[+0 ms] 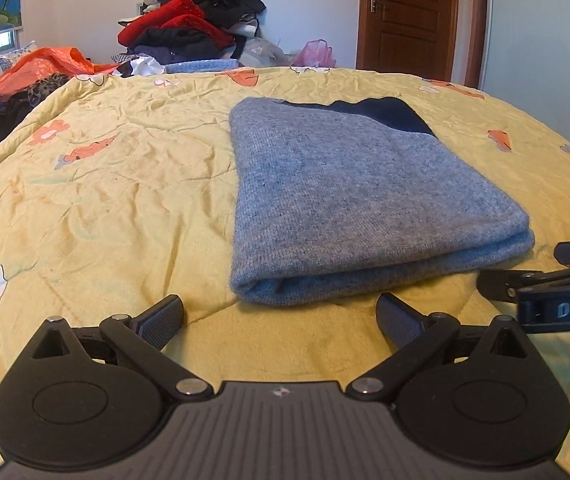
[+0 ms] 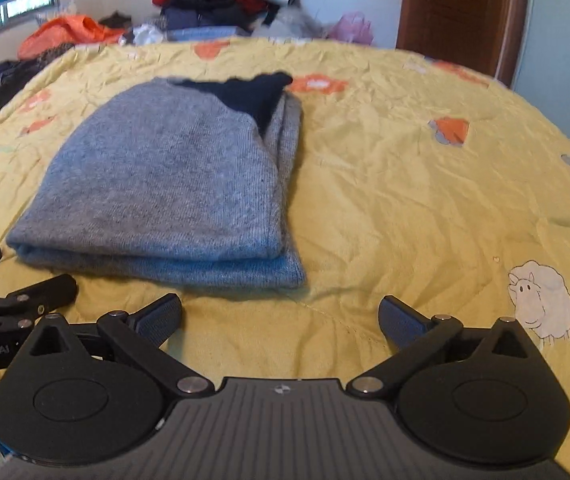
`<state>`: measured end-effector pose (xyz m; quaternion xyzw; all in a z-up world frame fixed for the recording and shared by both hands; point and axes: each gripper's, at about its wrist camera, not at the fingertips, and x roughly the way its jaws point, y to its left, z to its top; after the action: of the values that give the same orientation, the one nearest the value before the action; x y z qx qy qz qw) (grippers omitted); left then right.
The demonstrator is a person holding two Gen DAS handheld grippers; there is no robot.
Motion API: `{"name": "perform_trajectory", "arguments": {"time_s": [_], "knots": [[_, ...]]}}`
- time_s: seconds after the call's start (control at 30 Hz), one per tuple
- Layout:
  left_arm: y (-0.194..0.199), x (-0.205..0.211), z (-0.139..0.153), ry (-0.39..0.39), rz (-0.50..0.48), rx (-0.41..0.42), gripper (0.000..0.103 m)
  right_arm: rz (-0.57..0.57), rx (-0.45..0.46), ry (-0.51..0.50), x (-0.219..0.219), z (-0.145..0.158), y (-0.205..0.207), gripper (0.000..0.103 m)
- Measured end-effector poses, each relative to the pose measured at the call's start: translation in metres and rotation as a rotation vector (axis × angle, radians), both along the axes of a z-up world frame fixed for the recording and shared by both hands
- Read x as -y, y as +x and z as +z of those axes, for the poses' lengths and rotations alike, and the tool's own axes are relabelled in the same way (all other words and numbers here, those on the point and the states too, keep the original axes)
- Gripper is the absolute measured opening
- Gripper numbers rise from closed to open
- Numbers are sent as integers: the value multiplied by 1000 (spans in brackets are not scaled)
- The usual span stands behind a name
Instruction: Fold small clothes
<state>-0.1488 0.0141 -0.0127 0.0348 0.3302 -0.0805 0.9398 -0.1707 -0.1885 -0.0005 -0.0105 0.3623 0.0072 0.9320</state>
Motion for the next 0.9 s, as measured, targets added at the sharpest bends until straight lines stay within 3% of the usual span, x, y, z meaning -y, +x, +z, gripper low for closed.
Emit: {"name": "perform_trajectory", "arguments": {"time_s": [0.07,0.9], "knots": [[0,0,0,0,2,0,103,-14,61,-3,-3,-5,-8,103],[-1,-1,0,2,19,0,103,-3,63,3,-1,-4,-8,103]]}}
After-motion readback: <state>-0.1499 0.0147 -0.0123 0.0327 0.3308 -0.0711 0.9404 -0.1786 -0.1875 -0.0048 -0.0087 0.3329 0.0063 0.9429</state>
